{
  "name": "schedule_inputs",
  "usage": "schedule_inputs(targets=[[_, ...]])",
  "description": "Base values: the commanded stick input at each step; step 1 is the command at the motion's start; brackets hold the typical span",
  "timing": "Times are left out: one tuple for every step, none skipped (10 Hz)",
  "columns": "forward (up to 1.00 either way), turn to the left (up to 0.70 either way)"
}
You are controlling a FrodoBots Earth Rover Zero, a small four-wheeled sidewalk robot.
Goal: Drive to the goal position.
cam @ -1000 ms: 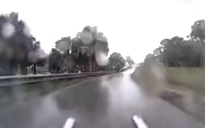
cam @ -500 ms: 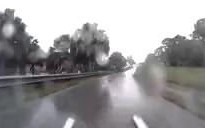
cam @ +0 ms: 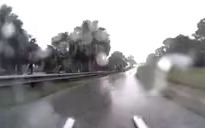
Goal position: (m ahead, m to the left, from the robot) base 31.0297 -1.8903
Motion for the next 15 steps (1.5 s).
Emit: schedule_inputs(targets=[[1.00,-0.40],[1.00,-0.40],[1.00,-0.40],[1.00,-0.32],[1.00,-0.05],[1.00,0.00],[1.00,0.00],[1.00,0.00],[1.00,0.00],[1.00,0.00],[1.00,0.00],[1.00,0.00],[1.00,0.00],[1.00,0.00],[1.00,0.00]])
